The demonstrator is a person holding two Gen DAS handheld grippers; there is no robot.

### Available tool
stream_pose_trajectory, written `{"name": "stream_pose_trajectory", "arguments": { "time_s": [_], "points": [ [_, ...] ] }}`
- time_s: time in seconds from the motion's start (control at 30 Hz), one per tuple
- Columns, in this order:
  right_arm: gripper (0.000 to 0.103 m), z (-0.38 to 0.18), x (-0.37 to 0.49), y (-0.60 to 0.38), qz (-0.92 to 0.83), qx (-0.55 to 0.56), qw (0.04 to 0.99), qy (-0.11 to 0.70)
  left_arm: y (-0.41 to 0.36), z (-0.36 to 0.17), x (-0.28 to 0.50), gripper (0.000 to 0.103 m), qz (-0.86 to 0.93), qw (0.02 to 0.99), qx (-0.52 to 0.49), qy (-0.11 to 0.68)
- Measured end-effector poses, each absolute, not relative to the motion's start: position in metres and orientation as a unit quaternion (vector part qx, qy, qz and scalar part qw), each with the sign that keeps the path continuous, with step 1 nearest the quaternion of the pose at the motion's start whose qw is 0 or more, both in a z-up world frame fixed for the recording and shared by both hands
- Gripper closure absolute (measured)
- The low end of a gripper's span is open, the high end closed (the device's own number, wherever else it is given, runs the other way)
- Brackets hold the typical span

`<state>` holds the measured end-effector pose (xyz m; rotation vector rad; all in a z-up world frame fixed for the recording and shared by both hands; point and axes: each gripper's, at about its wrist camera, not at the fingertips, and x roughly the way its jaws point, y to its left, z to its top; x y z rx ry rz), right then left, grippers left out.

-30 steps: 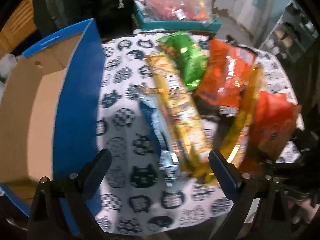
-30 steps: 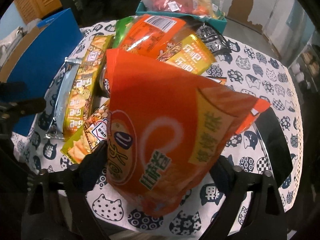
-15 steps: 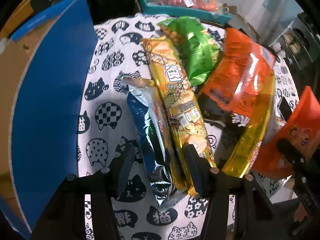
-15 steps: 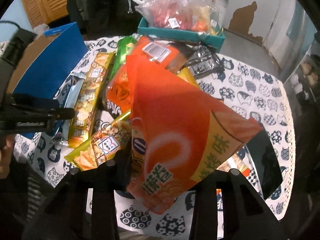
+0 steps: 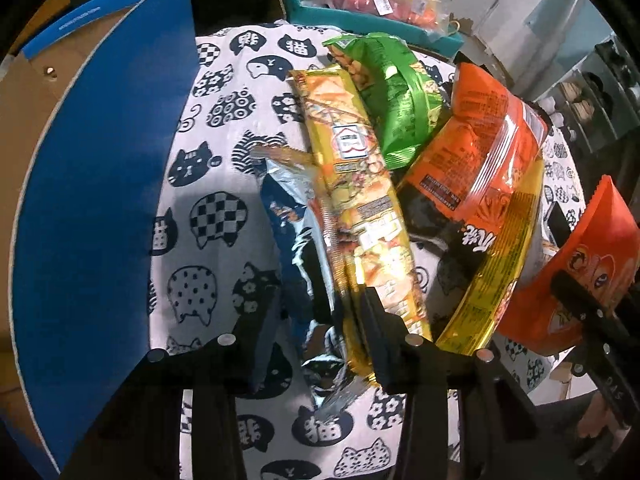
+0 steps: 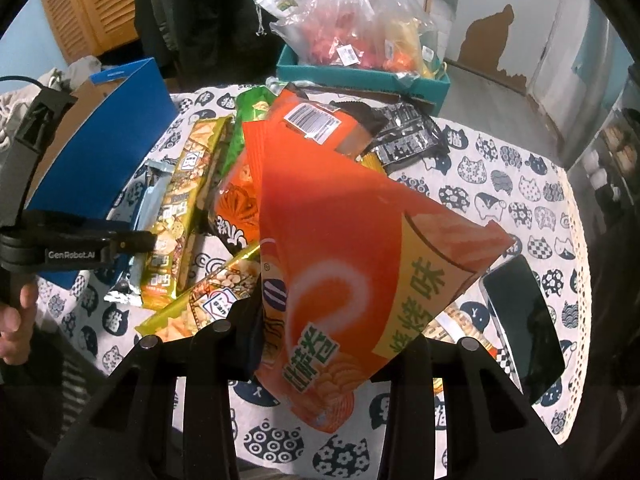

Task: Organize snacks
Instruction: 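Grasp and lift the silver foil bar with the left tool while the right tool holds the orange bag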

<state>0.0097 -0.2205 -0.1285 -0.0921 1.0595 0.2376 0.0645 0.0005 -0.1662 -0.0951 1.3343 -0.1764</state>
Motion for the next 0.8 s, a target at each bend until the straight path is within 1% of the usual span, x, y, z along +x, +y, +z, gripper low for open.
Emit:
{"name": "stream_pose_trajectory", "arguments": {
  "time_s": [0.2,0.37,0.47,0.5,0.8],
  "points": [
    [0.067,-0.129,0.009,-0.215,0.119,-0.047,0.853,0.505,0.004,-0.169,0.067,0.061,-0.08,0.778,-0.049,0.622],
    [0.067,-0.128,0.009,-0.213,0.122,-0.05,0.854,0.503,-0.012,-0.173,0.072,0.062,-0.078,0.787,-0.001,0.612],
    [0.067,-0.126,0.009,-0.213,0.122,-0.053,0.856,0.5,-0.018,-0.173,0.075,0.064,-0.079,0.791,0.015,0.606],
    [0.067,-0.126,0.008,-0.213,0.122,-0.054,0.856,0.499,-0.02,-0.173,0.076,0.069,-0.081,0.791,0.017,0.606],
    [0.067,-0.116,0.009,-0.212,0.12,-0.055,0.863,0.487,-0.019,-0.172,0.081,0.075,-0.079,0.795,0.023,0.601]
  ]
}}
